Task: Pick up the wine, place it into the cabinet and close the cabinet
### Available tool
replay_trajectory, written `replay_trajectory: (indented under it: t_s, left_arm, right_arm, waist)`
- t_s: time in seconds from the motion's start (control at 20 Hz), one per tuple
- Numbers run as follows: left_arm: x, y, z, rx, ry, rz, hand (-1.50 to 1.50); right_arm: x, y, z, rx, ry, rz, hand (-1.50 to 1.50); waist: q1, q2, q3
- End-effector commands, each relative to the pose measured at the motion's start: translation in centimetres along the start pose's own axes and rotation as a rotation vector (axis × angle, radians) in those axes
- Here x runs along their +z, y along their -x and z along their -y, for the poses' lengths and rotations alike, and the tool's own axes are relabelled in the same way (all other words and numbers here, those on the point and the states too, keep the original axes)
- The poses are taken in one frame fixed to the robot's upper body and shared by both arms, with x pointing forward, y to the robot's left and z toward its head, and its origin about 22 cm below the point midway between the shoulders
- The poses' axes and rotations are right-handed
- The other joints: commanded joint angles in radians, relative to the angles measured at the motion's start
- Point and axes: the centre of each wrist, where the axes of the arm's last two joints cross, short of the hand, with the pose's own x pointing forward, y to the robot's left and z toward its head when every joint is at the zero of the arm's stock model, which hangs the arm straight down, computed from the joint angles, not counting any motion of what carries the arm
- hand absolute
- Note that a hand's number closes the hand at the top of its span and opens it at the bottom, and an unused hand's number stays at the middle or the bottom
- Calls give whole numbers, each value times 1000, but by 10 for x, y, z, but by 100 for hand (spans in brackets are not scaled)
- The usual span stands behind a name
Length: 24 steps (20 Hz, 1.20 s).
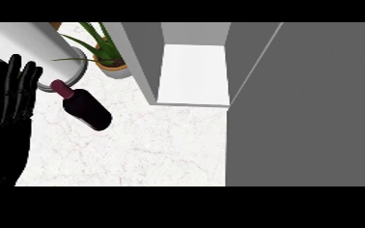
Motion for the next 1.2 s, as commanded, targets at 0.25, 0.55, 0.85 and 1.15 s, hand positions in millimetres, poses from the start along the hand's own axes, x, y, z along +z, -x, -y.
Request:
replay_trajectory:
  t_s: [0.25, 0.55, 0.85, 1.15]
  left_arm:
    - [4, 35, -51, -33, -230, -111, -150]
    - [7, 10, -27, 228, -309, -230, -150]
    - [-8, -14, -20, 239, -308, -233, -150]
    - [-11, -55, -10, 248, -314, -245, -150]
  right_arm:
    - [37, -24, 2, 22, -32, -22, -150]
    - [35, -50, -13, -93, -228, -103, -150]
    - [20, -100, -15, -82, -236, -116, -150]
    - [23, -128, -18, -92, -259, -118, -150]
  waist:
    - [-38, -9, 6]
    - [-30, -10, 6]
    - [-29, -9, 6]
    - [-32, -11, 6]
